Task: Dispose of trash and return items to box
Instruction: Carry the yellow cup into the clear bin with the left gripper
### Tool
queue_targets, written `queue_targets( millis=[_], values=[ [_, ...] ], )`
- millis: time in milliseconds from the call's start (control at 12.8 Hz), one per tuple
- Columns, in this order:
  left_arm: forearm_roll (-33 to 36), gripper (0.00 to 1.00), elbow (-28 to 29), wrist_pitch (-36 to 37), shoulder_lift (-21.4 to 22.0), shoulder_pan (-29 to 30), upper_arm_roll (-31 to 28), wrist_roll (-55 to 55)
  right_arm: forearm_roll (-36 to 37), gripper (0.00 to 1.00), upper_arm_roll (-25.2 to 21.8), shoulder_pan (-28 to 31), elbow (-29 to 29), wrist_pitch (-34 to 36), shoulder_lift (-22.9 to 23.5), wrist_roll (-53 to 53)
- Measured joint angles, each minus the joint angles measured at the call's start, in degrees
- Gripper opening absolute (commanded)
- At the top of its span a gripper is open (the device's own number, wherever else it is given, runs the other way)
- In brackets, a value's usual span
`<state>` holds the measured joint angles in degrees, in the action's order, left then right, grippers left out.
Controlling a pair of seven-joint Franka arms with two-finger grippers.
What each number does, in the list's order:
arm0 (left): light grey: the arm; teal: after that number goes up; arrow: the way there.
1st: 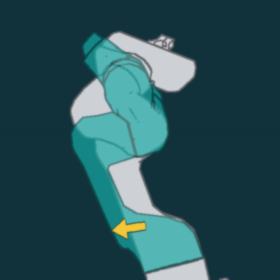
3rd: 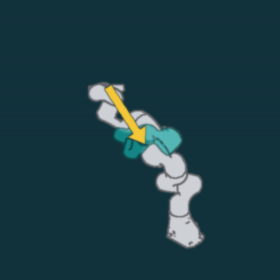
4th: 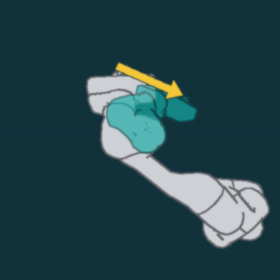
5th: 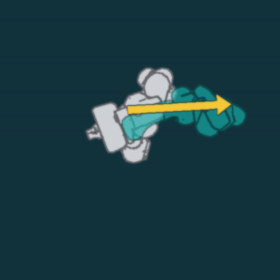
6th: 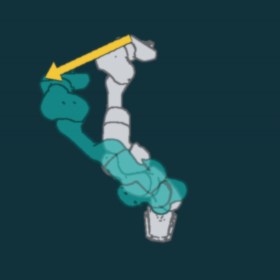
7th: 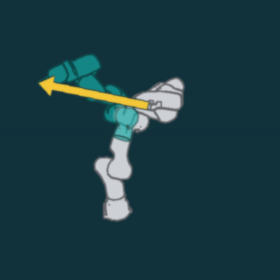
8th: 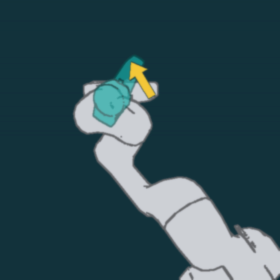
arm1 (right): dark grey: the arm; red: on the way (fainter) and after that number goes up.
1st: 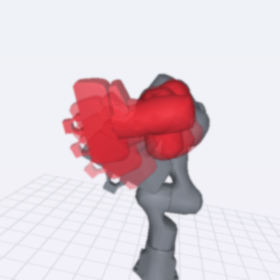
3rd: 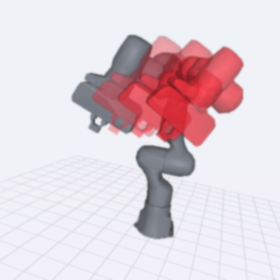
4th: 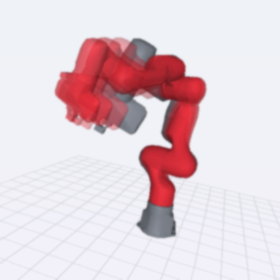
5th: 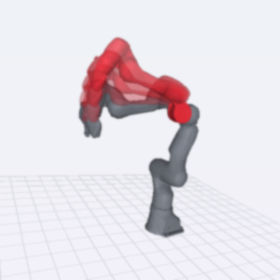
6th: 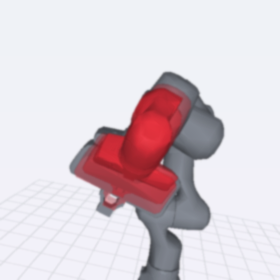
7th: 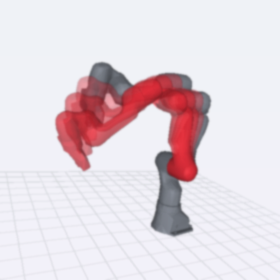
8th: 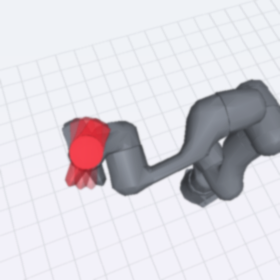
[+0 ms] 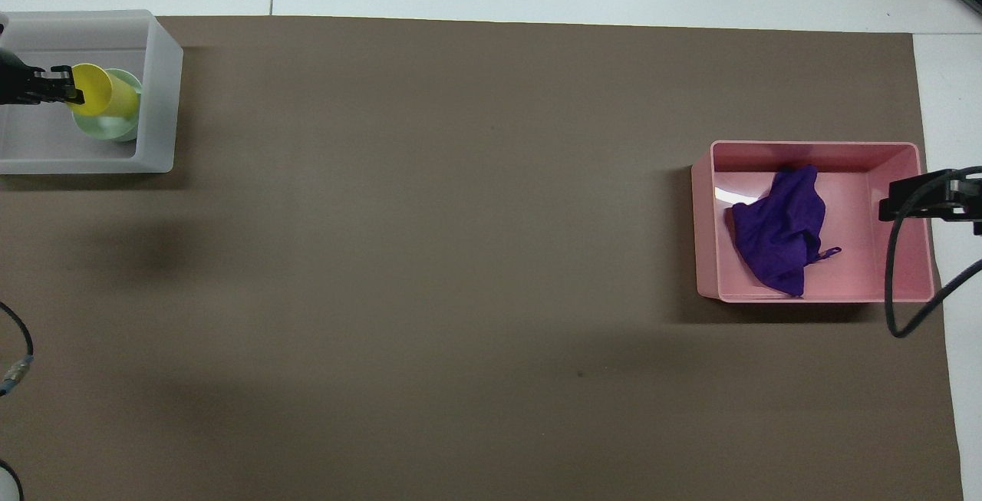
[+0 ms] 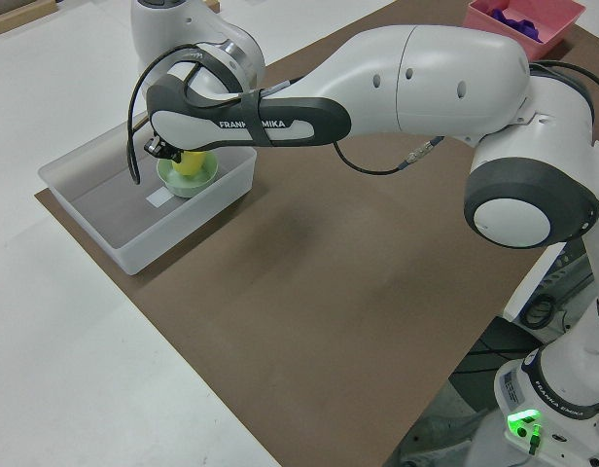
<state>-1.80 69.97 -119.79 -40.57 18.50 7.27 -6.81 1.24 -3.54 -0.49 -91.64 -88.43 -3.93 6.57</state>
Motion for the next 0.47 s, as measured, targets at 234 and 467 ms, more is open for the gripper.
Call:
queue_targets(
  millis=[234, 467],
  values=[
    [0.0, 1.0, 0.7, 0.0, 0.2, 0.0, 0.0, 0.0, 0.0, 1.0, 0.0, 0.0, 0.0, 0.0, 0.0, 0.0],
    [0.1, 1.0, 0.5, 0.4, 1.6, -0.1, 0.5, -0.4, 0.0, 1.0, 0.0, 0.0, 0.0, 0.0, 0.0, 0.0]
  ],
)
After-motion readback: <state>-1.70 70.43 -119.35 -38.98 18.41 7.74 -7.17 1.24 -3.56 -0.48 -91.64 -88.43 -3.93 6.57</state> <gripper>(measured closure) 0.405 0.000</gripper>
